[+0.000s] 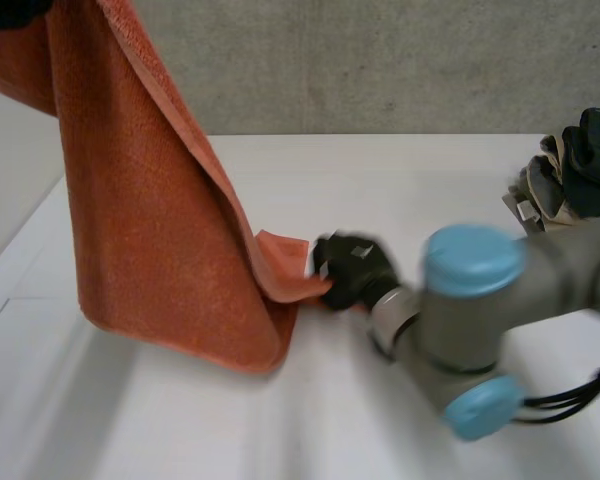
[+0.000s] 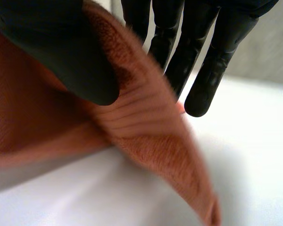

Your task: Fold the laundry.

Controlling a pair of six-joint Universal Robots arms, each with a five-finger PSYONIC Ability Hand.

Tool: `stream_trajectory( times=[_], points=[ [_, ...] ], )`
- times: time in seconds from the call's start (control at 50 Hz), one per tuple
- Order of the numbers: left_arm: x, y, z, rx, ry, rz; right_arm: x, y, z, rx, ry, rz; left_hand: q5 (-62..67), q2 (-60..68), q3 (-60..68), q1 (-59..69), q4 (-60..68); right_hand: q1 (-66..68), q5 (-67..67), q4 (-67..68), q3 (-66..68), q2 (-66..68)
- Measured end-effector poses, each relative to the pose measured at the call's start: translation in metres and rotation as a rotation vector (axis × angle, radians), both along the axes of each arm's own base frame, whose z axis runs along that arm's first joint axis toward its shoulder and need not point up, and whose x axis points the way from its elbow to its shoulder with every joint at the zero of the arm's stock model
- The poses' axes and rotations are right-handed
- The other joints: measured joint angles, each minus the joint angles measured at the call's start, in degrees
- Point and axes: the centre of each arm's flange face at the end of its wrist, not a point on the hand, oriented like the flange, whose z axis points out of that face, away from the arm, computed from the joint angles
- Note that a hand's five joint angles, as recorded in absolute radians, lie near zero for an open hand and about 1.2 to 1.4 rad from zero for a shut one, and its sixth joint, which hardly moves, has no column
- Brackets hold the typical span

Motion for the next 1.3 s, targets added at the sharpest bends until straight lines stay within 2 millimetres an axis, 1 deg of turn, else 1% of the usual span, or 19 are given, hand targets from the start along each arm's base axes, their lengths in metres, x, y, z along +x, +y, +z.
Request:
stream_trajectory(
  times=[0.02,0.08,0.18,0.3,0.42,0.52,0.6,0.66,0.72,0.74,0.8,0.82,0.9,0.98,1.06,1.12,1.18,1.2,1.3],
  points=[
    [0.0,-0.001,-0.001,0.003,-0.001,0.002,-0.004,-0.002,0.005,-0.015,0.007,-0.004,0.0,0.0,0.0,0.0,0.0,0.0,0.0,0.0,0.0,0.0],
    [0.004,-0.009,-0.014,0.053,-0.019,0.028,-0.046,-0.023,0.055,-0.177,0.135,-0.035,0.0,0.0,0.0,0.0,0.0,0.0,0.0,0.0,0.02,0.0],
    [0.014,-0.031,-0.046,0.186,-0.062,0.088,-0.087,-0.028,0.108,-0.341,0.343,-0.021,0.0,0.0,0.0,0.0,0.0,0.0,0.0,0.01,0.02,0.0],
    [0.027,-0.066,-0.116,0.489,-0.142,0.144,-0.116,-0.017,0.161,-0.445,0.505,-0.012,0.0,0.0,0.0,0.0,0.0,0.0,0.0,0.01,0.07,0.0],
    [0.026,-0.082,-0.17,0.708,-0.231,0.148,-0.126,-0.02,0.162,-0.422,0.585,-0.006,0.0,0.0,0.0,0.0,0.0,0.0,0.0,0.01,0.07,0.0],
    [0.009,-0.102,-0.212,0.8,-0.367,0.126,-0.121,-0.043,0.121,-0.336,0.697,0.039,0.0,0.0,0.0,0.0,0.0,0.0,0.0,0.02,0.07,0.0],
    [-0.007,-0.124,-0.224,0.78,-0.417,0.119,-0.115,-0.068,0.1,-0.33,0.727,0.023,0.0,0.0,0.01,0.0,0.0,0.0,0.0,0.02,0.07,0.0],
    [-0.023,-0.157,-0.22,0.7,-0.418,0.143,-0.104,-0.102,0.09,-0.412,0.717,-0.042,0.01,0.09,0.14,0.0,0.01,0.0,0.0,0.03,0.07,0.0],
    [-0.034,-0.197,-0.187,0.516,-0.343,0.197,-0.09,-0.142,0.107,-0.636,0.639,-0.164,0.0,0.12,0.17,0.0,0.02,0.0,0.04,0.03,0.07,0.0],
    [-0.034,-0.197,-0.187,0.516,-0.343,0.197,-0.09,-0.142,0.107,-0.636,0.639,-0.164,0.0,0.12,0.17,0.0,0.02,0.0,0.04,0.03,0.07,0.0],
    [-0.038,-0.229,-0.12,0.213,-0.19,0.264,-0.078,-0.171,0.156,-0.966,0.491,-0.324,0.0,0.14,0.17,0.0,0.03,0.0,0.06,0.04,0.07,0.0],
    [-0.038,-0.23,-0.115,0.188,-0.177,0.269,-0.078,-0.172,0.16,-0.991,0.479,-0.336,0.0,0.14,0.17,0.0,0.03,0.0,0.06,0.04,0.07,0.0],
    [-0.031,-0.233,-0.04,-0.143,0.004,0.321,-0.074,-0.175,0.217,-1.29,0.32,-0.467,0.0,0.13,0.17,0.0,0.03,0.0,0.06,0.04,0.07,0.0],
    [-0.024,-0.224,-0.015,-0.249,0.072,0.333,-0.074,-0.169,0.239,-1.383,0.248,-0.504,0.01,0.13,0.17,0.0,0.02,0.0,0.07,0.04,0.07,0.0],
    [-0.017,-0.223,-0.029,-0.193,0.064,0.33,-0.073,-0.165,0.233,-1.342,0.24,-0.481,0.0,0.14,0.17,0.0,0.03,0.0,0.07,0.04,0.07,0.0],
    [-0.013,-0.224,-0.054,-0.106,0.034,0.322,-0.073,-0.163,0.216,-1.268,0.259,-0.447,0.0,0.13,0.17,0.0,0.02,0.0,0.07,0.04,0.07,0.0],
    [-0.009,-0.221,-0.104,0.043,-0.03,0.296,-0.074,-0.16,0.177,-1.129,0.313,-0.385,0.0,0.14,0.18,0.0,0.03,0.0,0.07,0.04,0.07,0.0],
    [-0.009,-0.221,-0.104,0.043,-0.03,0.296,-0.074,-0.16,0.177,-1.129,0.313,-0.385,0.0,0.14,0.18,0.0,0.03,0.0,0.07,0.04,0.07,0.0],
    [-0.01,-0.215,-0.183,0.248,-0.137,0.248,-0.073,-0.154,0.1,-0.92,0.412,-0.279,0.0,0.18,0.18,0.0,0.04,0.0,0.08,0.04,0.07,0.0]
  ],
)
